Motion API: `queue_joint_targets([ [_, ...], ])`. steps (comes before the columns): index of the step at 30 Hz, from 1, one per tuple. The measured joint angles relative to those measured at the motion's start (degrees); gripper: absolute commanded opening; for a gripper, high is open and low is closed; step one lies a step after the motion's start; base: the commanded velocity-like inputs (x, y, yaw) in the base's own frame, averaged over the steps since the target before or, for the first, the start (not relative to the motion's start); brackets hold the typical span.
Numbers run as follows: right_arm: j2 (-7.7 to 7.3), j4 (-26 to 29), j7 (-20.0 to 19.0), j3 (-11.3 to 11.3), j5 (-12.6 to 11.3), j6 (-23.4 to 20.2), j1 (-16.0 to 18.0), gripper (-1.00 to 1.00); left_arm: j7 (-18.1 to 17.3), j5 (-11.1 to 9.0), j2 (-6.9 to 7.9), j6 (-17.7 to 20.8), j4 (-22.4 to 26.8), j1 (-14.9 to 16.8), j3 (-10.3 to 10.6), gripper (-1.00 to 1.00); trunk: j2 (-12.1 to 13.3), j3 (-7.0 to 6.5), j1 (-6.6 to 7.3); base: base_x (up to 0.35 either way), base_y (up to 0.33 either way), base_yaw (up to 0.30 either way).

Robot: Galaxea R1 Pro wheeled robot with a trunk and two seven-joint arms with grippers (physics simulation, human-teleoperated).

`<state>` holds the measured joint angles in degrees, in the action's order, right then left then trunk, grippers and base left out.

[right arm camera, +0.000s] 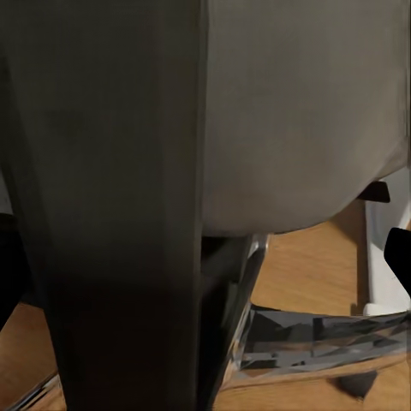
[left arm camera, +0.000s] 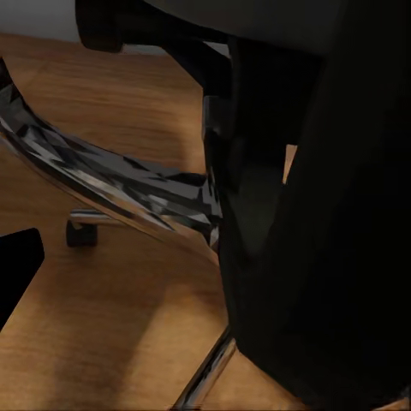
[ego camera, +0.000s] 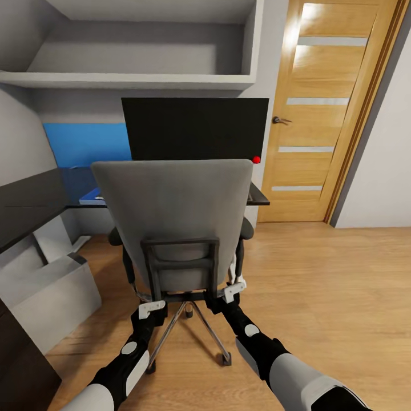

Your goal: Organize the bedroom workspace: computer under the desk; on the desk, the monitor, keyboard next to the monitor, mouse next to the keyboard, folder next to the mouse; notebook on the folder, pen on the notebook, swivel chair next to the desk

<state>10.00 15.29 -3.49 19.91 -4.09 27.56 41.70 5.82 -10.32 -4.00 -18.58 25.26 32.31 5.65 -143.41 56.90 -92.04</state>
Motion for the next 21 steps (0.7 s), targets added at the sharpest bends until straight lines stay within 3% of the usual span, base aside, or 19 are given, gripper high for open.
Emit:
queue_joint_targets([
  [21,0.00,0.00,0.03,-0.04,-0.11,0.00,0.00,1.00,-0.04,0.00,0.00,-0.42,0.00,0.00,0.03,1.00,0.00,0.00,-0.01,0.000,0.000,0.000],
])
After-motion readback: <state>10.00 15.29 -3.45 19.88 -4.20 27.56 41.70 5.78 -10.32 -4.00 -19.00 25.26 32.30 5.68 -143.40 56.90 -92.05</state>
